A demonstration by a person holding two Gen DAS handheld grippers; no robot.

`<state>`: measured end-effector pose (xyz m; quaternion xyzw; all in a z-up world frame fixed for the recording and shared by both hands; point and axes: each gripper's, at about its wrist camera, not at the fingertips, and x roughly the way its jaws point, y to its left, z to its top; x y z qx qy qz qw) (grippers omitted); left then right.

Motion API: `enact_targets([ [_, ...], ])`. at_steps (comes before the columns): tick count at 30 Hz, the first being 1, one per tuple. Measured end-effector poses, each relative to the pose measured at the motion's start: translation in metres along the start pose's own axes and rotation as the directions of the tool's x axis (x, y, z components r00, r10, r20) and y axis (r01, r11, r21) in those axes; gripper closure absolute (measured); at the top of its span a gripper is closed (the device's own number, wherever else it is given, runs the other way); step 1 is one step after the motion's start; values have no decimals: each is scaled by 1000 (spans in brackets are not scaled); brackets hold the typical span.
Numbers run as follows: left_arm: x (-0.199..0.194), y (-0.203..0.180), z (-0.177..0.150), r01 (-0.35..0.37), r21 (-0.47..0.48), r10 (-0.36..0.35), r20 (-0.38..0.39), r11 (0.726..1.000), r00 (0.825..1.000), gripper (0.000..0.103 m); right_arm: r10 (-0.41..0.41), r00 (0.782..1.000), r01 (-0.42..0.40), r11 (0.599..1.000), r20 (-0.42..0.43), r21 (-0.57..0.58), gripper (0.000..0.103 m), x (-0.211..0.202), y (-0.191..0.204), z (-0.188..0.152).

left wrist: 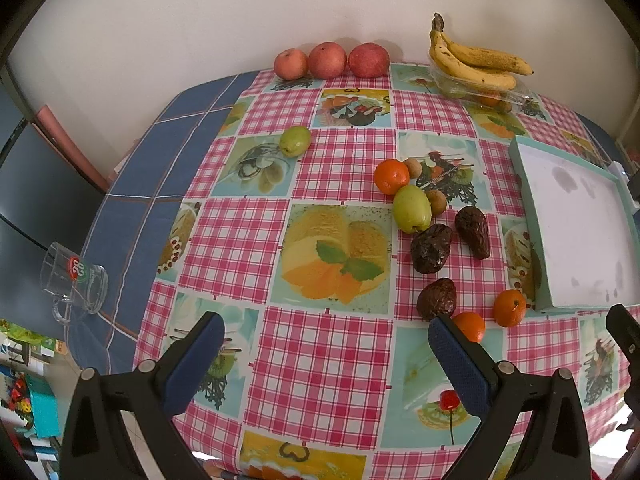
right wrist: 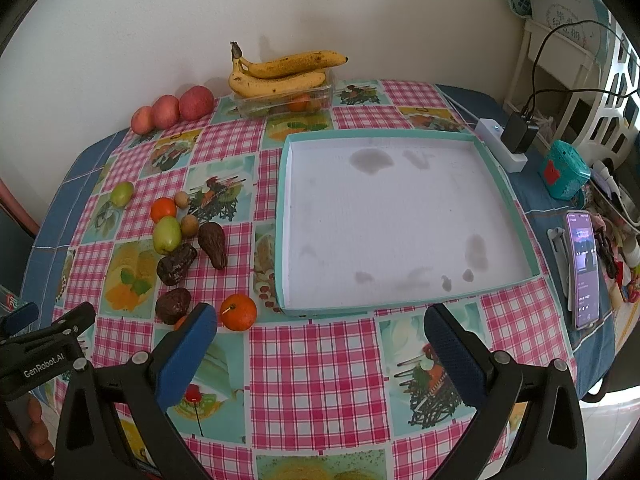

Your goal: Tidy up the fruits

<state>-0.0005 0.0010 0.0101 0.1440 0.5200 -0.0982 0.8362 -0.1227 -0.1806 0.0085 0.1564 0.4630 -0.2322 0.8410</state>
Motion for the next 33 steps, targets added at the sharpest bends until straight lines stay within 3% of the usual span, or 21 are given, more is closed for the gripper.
enact_targets([
  [23,7,0,-1,12,-12,-12,-14,1000,1000,0,-1,1000,0,1000,-7,-1,0,3,1,0],
  [33,24,6,3,59,-50,-62,-51,997,997,0,9,1000,-9,1000,-23,-2,0,8,3,0],
])
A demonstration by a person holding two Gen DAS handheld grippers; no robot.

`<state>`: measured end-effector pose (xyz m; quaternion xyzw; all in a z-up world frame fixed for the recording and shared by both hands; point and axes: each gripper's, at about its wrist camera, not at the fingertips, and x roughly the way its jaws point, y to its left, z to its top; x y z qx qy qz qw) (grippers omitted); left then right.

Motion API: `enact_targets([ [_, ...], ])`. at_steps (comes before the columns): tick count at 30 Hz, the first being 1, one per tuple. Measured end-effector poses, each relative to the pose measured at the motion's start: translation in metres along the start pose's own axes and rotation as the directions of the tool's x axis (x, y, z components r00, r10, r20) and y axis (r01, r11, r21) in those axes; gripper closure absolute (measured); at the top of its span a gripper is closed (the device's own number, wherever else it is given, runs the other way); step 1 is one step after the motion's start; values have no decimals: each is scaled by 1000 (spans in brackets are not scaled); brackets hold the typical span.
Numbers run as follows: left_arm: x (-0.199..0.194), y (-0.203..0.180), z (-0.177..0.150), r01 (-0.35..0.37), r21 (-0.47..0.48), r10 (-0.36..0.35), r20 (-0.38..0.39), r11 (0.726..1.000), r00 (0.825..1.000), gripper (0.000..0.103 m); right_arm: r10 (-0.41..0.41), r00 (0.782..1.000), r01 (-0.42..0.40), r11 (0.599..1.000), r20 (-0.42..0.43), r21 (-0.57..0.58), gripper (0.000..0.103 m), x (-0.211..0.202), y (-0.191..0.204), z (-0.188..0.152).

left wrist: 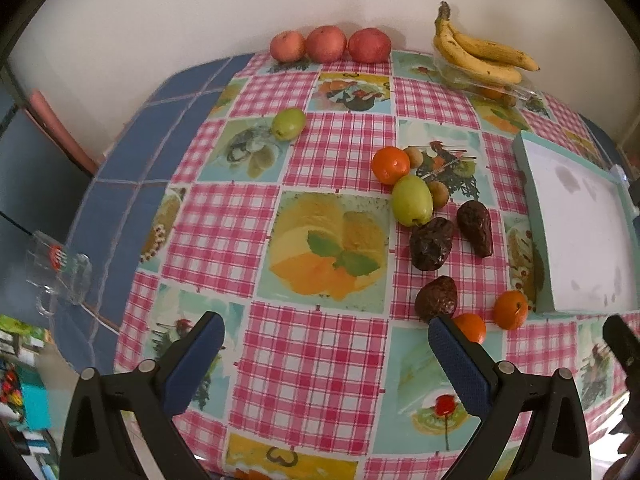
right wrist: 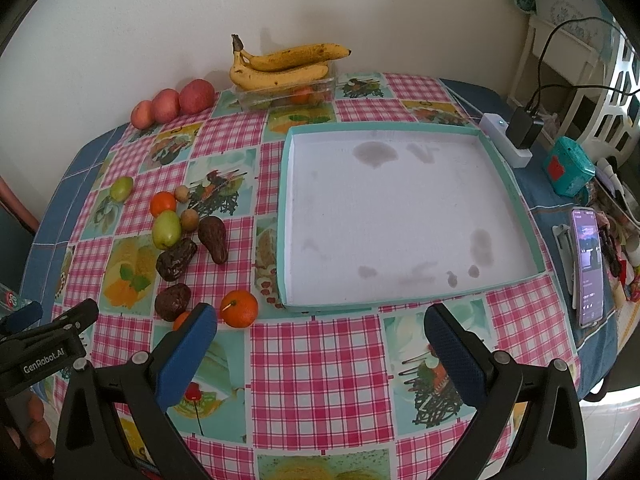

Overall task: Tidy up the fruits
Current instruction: 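Grasp the dark brown round fruit with the left tool while the right tool grasps a tangerine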

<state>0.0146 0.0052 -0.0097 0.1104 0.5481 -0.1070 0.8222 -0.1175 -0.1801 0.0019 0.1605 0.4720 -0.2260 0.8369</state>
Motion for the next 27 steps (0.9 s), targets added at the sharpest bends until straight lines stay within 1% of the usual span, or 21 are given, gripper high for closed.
enact_targets([
  [3,5,5,6,18,-39,-18,0,999,1000,0,24,1000,-24,1000,-11,-4,0,4,3,2],
  [7,6,7,15,57,-66,-54,38,996,998,0,71,997,-72,997,-40,-19,0,16,11,7],
  [10,8,8,23,123,-91,-118,63,988,991,0,88,996,-88,996,-23,-19,0,20,14,11],
  [13,7,9,31,208,-127,-195,108,970,975,0,94,996,-93,995,3,-39,0,21,18,17],
  [15,4,7,35,216,-127,-198,143,968,970,0,87,996,-87,995,9,-53,0,26,20,20],
  [17,3,3,39,199,-102,-182,159,975,970,0,90,996,-90,995,3,-45,0,30,19,22],
  [18,4,1,40,194,-93,-178,156,977,972,0,95,996,-95,995,-4,-37,0,32,17,23],
  [21,17,-4,47,191,-86,-184,81,978,979,0,110,992,-110,994,-58,-6,0,42,14,26],
  [23,27,-5,49,170,-109,-168,29,979,985,0,84,992,-85,996,-99,-8,0,50,15,30],
  [25,35,-6,47,168,-115,-170,-6,979,985,0,71,991,-72,997,-117,-8,0,54,16,34],
  [27,41,-7,45,177,-126,-183,-35,976,982,0,96,988,-94,995,-121,18,0,54,14,37],
])
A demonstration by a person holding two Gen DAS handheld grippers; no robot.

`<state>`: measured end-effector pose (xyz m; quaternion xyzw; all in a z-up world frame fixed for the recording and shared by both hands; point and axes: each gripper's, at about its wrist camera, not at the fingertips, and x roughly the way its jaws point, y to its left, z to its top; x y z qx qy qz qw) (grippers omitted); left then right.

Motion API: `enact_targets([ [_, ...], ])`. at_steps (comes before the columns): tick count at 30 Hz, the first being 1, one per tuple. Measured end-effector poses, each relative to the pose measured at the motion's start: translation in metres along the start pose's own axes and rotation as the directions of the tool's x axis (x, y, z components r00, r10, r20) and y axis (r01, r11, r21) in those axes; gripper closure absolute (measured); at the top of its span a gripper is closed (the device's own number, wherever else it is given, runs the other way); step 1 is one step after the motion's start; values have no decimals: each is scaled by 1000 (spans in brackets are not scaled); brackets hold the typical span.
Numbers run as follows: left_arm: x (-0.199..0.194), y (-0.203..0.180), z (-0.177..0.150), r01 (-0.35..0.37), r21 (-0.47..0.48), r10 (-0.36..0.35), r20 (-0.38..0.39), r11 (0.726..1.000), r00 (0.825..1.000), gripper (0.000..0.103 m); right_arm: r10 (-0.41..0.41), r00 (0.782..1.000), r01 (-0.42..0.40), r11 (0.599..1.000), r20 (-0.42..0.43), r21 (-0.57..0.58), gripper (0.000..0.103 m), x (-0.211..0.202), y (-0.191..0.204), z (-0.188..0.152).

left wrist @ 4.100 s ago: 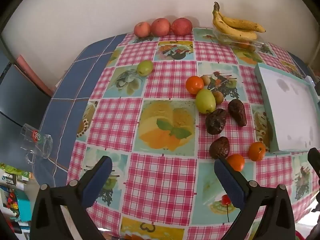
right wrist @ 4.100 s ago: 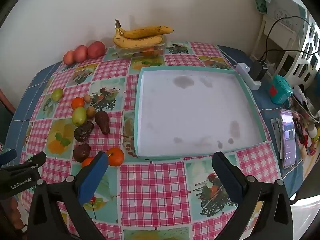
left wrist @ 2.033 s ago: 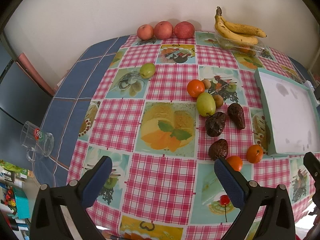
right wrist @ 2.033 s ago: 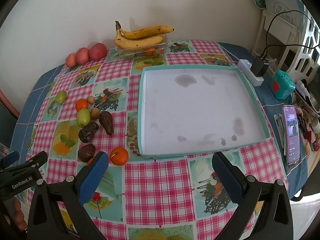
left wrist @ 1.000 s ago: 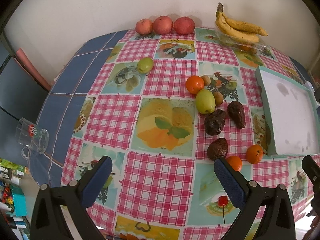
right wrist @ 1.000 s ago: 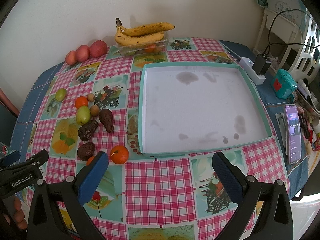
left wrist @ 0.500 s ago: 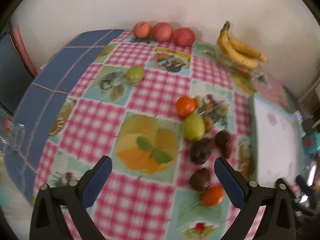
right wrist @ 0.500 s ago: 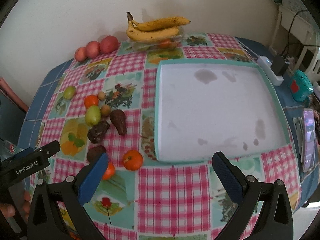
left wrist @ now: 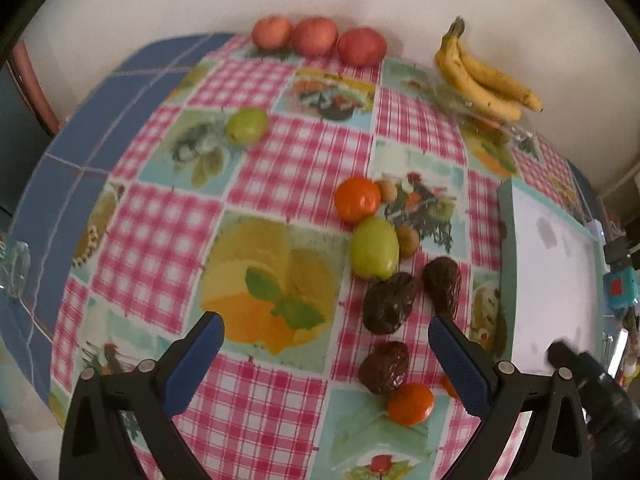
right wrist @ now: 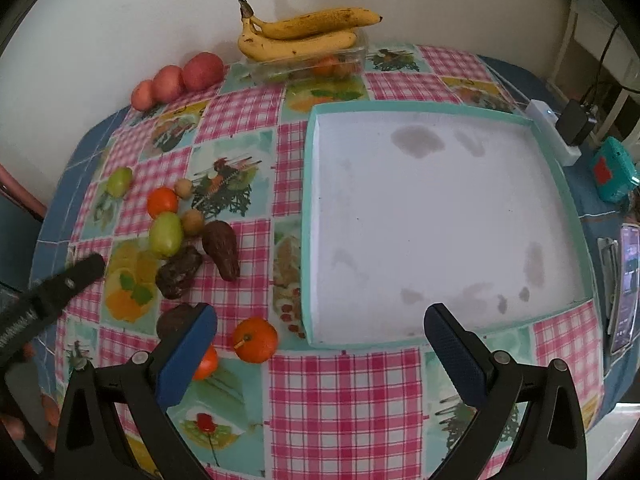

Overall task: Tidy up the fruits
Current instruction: 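Grasp the dark brown round fruit with the left tool while the right tool grasps a tangerine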

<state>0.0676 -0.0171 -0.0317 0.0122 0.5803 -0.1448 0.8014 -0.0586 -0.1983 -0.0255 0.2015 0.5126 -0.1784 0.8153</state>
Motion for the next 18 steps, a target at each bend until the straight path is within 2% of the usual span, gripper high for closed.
enact_targets([
  [4,13,0,-7,46,-34,-49,-68,998,996,2,53,999,-54,996,10,76,0,-4,-6,8],
  [7,23,-7,-14,56,-16,-57,-114,998,992,12,46,999,-48,996,28,72,2,-7,-4,11],
  [12,35,-18,-22,73,11,-71,-163,997,984,23,72,997,-71,996,-19,57,16,2,2,9],
  [14,39,-23,-24,81,24,-75,-175,996,982,33,87,994,-84,994,-58,65,19,11,2,6],
  [15,40,-24,-24,89,24,-83,-181,996,980,36,93,993,-89,994,-70,67,26,14,2,4],
  [17,43,-26,-25,105,21,-99,-195,994,976,48,93,991,-87,994,-91,68,32,18,3,2],
  [18,45,-27,-26,108,22,-102,-199,994,975,51,88,992,-82,994,-93,69,34,19,3,2],
])
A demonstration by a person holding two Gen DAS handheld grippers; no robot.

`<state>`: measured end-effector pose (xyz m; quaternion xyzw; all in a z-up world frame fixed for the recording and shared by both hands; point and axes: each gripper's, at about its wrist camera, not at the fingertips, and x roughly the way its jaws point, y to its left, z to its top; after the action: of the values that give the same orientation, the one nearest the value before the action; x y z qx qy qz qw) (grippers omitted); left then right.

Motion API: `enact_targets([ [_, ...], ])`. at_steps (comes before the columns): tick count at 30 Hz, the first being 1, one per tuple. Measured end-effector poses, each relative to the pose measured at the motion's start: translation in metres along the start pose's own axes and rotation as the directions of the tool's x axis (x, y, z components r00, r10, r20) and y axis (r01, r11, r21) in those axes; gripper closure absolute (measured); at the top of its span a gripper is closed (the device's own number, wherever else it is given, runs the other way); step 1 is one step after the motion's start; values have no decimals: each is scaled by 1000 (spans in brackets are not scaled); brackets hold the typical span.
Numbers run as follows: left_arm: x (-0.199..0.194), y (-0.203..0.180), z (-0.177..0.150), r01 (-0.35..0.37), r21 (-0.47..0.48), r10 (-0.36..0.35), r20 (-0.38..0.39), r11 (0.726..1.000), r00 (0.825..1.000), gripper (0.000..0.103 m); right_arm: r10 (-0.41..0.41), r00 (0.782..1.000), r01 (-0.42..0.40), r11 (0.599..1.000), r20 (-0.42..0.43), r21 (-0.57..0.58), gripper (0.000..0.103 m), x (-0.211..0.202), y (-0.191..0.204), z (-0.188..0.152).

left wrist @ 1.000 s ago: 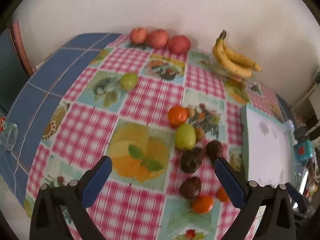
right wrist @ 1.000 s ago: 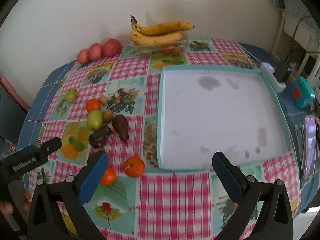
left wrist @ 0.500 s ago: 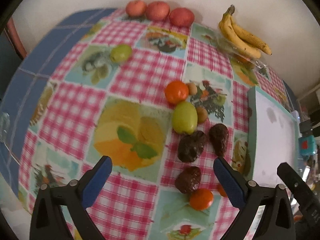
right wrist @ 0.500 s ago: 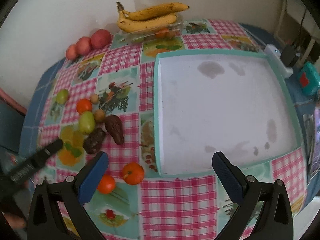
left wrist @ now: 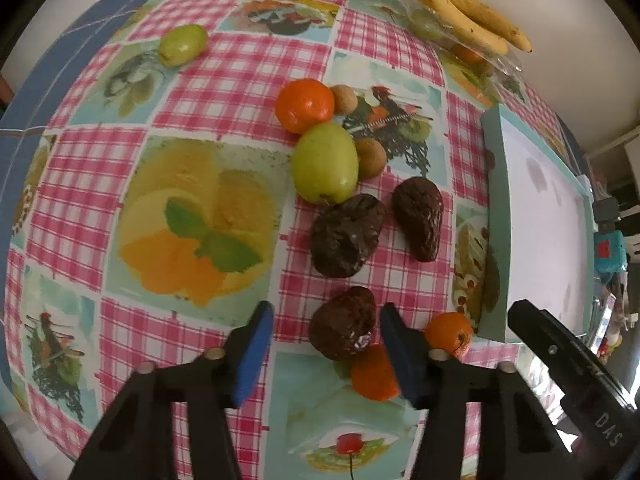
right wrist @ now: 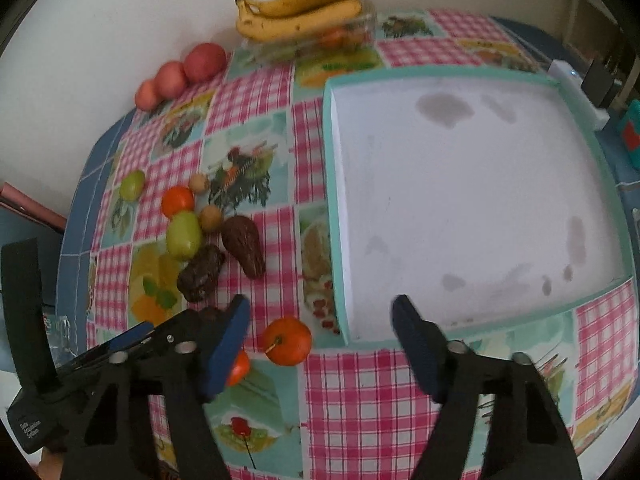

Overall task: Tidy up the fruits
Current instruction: 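Grasp the dark brown round fruit with the left tool while the right tool grasps a tangerine, then carry both fruits over the white tray and open both tools to release them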

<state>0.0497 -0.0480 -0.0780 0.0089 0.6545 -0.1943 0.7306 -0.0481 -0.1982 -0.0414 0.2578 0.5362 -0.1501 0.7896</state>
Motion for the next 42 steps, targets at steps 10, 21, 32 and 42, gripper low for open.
enact_targets([
  [10,7,-13,-6,37,7,-36,-25,999,999,65,21,999,-21,999,-28,-25,53,6,9,-5],
  [21,-6,21,1,-46,-80,47,18,996,999,65,19,997,-22,999,-71,-47,61,15,17,-9],
  [32,-7,47,-1,8,-141,-10,-15,990,1000,65,3,992,-14,996,-124,-90,61,35,28,-15],
  [42,-6,51,-1,30,-180,-32,-8,983,999,67,26,991,-42,992,-132,-115,69,40,36,-21],
])
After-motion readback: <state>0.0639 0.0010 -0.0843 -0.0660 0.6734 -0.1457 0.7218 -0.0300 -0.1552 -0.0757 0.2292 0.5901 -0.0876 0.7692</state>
